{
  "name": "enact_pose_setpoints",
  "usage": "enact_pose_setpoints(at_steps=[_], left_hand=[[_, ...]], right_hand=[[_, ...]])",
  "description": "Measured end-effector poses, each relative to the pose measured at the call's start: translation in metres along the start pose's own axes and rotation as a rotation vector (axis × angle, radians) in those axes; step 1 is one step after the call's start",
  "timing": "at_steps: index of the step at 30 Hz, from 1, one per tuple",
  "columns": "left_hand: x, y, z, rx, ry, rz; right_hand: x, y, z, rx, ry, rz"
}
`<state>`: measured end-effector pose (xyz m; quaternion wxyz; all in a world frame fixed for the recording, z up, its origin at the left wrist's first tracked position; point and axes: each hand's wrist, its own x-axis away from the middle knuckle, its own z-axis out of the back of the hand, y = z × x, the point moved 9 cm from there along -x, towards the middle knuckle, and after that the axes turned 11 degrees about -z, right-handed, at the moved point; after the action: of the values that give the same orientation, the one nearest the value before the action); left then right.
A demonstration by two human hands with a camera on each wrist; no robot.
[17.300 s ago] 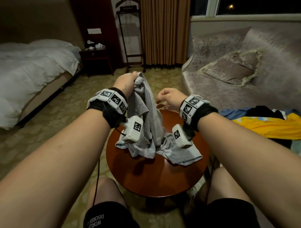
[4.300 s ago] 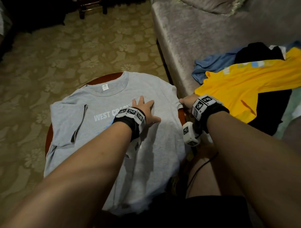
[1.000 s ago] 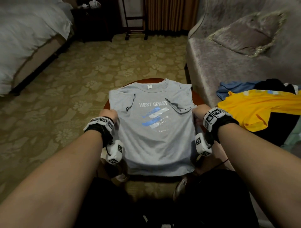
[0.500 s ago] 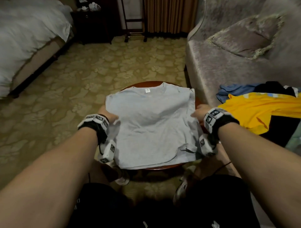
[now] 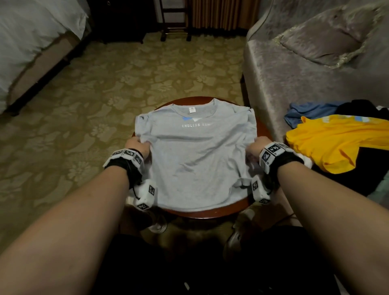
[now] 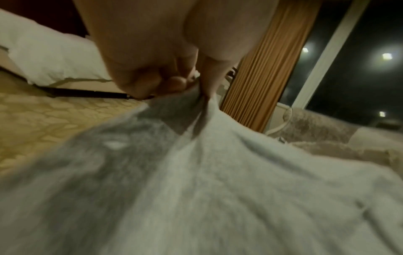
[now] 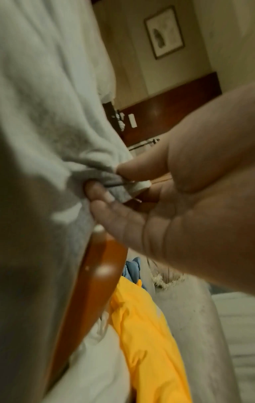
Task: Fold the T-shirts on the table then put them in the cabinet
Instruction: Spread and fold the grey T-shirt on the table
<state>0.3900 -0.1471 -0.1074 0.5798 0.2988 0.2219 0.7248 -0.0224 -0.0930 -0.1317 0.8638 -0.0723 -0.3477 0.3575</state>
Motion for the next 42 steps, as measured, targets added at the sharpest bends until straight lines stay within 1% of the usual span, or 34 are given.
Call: enact_pose_setpoints(at_steps=[1,2,3,4,5,7,9,11,14,15,18,20,22,25,27,29,30,31,33,34,35,36,37,38,39,40,41,42], left_hand=[[-0.002,0.006,0.007,0.046,0.059,0.010],[-0.004,0.012,0.012,0.092,0.101,0.004],[-0.004,0.014,0.011,0.138,0.088,0.024],[-0.005,0.015,0.008,0.153,0.046,0.036],[-0.003,0.013,0.004,0.122,-0.012,0.057],[0.000,0.005,-0.002,-0.017,-0.095,0.066],[0.010,-0.004,-0.006,-0.098,-0.165,0.096],[0.023,-0.011,-0.009,-0.222,-0.236,0.134],[0.038,-0.017,-0.018,-0.354,-0.386,0.169],[0.041,-0.017,-0.019,-0.365,-0.417,0.159],[0.047,-0.016,-0.017,-0.372,-0.460,0.147],[0.051,-0.017,-0.017,-0.371,-0.442,0.141],[0.051,-0.017,-0.015,-0.401,-0.374,0.091],[0.052,-0.018,-0.014,-0.400,-0.335,0.085],[0.053,-0.012,-0.002,-0.384,-0.301,0.064],[0.050,-0.005,0.012,-0.427,-0.270,0.026],[0.048,-0.003,0.018,-0.438,-0.258,-0.005],[0.046,-0.001,0.022,-0.432,-0.266,-0.007],[0.036,-0.011,0.022,-0.386,-0.291,0.042],[0.029,-0.016,0.025,-0.322,-0.262,0.066],[0.021,-0.022,0.028,-0.223,-0.208,0.119],[-0.003,-0.039,0.029,-0.132,-0.126,0.165],[-0.037,-0.066,0.026,-0.095,-0.060,0.213],[-0.061,-0.086,0.020,-0.116,-0.062,0.228],[-0.072,-0.092,0.017,-0.159,-0.071,0.215],[-0.073,-0.095,0.016,-0.175,-0.083,0.220],[-0.063,-0.087,0.017,-0.179,-0.086,0.229],[-0.036,-0.066,0.024,-0.187,-0.086,0.202]], right_hand=[[0.002,-0.007,0.009,-0.088,0.011,0.017],[0.002,-0.013,0.016,-0.175,0.052,0.056],[0.007,-0.016,0.023,-0.213,0.083,0.071],[0.011,-0.016,0.025,-0.236,0.092,0.067],[0.013,-0.015,0.024,-0.251,0.082,0.067],[0.021,-0.013,0.017,-0.238,0.014,0.072],[0.032,-0.011,0.001,-0.184,-0.129,0.074],[0.050,-0.009,-0.018,-0.051,-0.263,0.104],[0.066,0.002,-0.043,0.085,-0.426,0.050],[0.066,0.005,-0.048,0.132,-0.433,0.049],[0.060,0.004,-0.046,0.351,-0.305,0.110],[0.057,0.004,-0.040,0.480,-0.206,0.151],[0.057,0.004,-0.030,0.528,-0.113,0.178],[0.053,0.000,-0.008,0.369,0.011,0.196],[0.051,-0.001,0.009,0.284,0.109,0.177],[0.048,0.002,0.022,0.195,0.145,0.153],[0.047,0.004,0.027,0.148,0.144,0.151],[0.048,0.005,0.031,0.100,0.139,0.161],[0.056,0.005,0.038,-0.006,0.109,0.206],[0.061,0.004,0.040,-0.059,0.082,0.222],[0.066,0.005,0.040,-0.097,0.049,0.230],[0.072,0.006,0.037,-0.100,-0.002,0.215],[0.076,0.009,0.031,-0.063,-0.068,0.189],[0.077,0.014,0.021,0.011,-0.144,0.146],[0.078,0.020,0.012,0.073,-0.220,0.100],[0.079,0.027,0.003,0.115,-0.291,0.049],[0.078,0.032,-0.001,0.126,-0.311,0.017],[0.075,0.036,0.001,0.106,-0.276,-0.019]])
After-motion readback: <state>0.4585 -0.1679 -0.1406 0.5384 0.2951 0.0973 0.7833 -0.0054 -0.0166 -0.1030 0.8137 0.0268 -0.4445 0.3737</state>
